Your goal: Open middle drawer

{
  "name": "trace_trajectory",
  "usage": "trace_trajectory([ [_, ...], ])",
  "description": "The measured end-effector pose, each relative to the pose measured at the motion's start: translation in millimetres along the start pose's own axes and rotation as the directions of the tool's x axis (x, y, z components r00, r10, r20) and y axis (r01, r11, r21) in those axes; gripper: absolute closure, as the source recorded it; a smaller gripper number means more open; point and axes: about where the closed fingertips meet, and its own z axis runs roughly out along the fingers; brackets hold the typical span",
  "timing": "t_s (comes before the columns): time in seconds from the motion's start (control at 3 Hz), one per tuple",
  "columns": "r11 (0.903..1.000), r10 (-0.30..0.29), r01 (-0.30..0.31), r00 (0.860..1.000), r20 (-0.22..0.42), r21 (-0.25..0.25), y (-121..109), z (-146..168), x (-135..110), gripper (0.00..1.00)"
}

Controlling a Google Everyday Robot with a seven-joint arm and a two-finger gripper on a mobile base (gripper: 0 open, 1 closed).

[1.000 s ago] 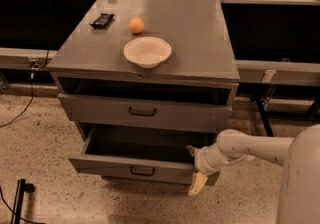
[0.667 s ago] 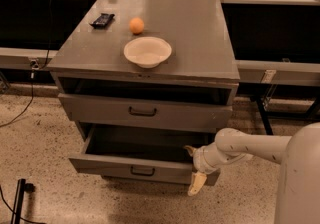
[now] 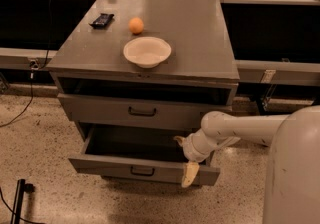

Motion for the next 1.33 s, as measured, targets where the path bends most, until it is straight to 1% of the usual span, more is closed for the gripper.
trace_trajectory([
  [0.33, 0.9998, -0.014, 0.014, 1.0, -0.014, 0.014, -14.5, -20.3, -19.2, 0.18],
  [1.0, 0.9998, -0.018, 0.018, 1.0, -0.015, 0.011, -15.4, -21.0, -23.5, 0.65],
  [1.33, 0.9999, -0.012, 0.012, 1.0, -0.025, -0.005, -17.6, -14.6, -23.2, 0.88],
])
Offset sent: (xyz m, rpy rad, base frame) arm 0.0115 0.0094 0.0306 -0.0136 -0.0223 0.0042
